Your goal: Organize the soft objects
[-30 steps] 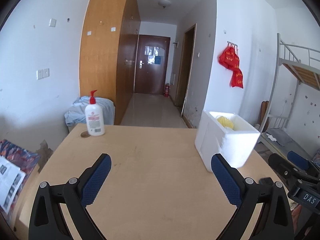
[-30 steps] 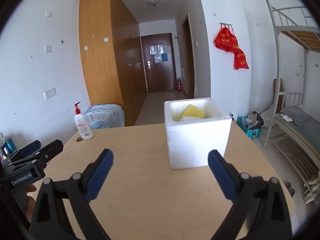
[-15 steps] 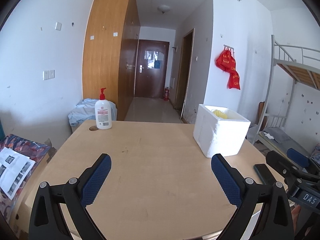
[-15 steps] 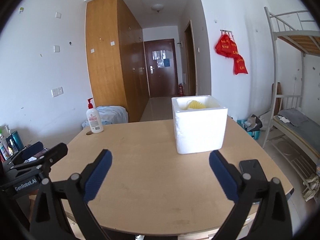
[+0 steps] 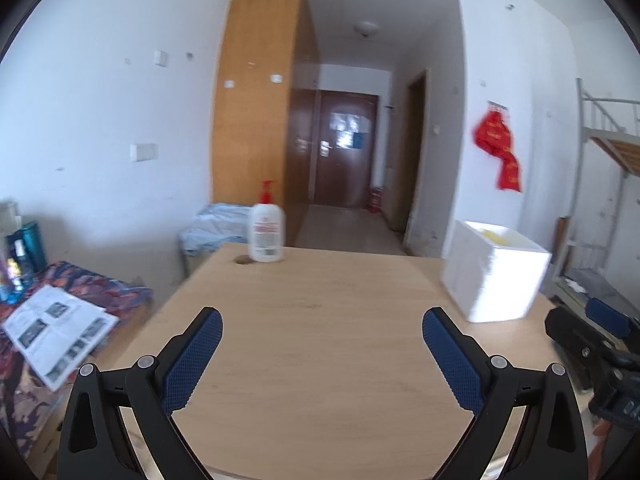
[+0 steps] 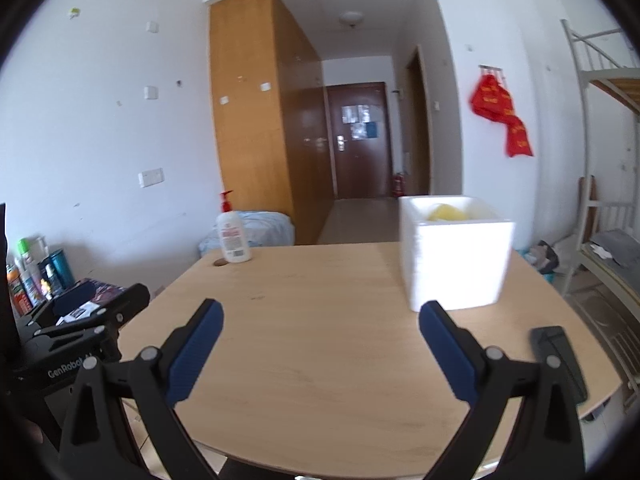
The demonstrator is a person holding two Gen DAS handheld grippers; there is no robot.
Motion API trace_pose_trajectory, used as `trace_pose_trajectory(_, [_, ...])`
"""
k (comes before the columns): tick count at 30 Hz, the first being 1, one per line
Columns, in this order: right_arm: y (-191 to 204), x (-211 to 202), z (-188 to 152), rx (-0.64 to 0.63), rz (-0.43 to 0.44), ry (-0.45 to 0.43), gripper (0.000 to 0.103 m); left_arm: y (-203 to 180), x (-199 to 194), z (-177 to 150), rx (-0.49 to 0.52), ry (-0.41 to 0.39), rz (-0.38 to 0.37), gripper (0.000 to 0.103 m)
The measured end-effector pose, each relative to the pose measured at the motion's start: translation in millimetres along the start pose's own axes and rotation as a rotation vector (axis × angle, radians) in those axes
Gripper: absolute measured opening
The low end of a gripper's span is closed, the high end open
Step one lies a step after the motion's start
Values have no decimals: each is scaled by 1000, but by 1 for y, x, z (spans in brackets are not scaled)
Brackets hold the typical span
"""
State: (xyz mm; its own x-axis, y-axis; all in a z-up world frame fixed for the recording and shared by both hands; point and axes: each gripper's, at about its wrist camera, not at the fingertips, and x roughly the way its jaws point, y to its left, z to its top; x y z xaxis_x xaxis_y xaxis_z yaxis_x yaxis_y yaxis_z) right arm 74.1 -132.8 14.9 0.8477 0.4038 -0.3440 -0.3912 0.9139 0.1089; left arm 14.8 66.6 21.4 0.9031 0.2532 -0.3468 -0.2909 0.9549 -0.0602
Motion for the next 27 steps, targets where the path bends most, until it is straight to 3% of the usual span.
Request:
trace_pose_trajectory(5, [21, 9, -11, -7, 64, -12, 103, 19, -5, -10, -4, -17, 58, 100])
trace_pose_trajectory(10, [33, 15, -21, 5, 99, -3, 103, 33, -3, -23, -30, 16, 75, 100])
trace_pose_trajectory(27, [38, -4, -21, -30, 52, -46, 103, 24, -14, -26, -48, -13, 46, 100])
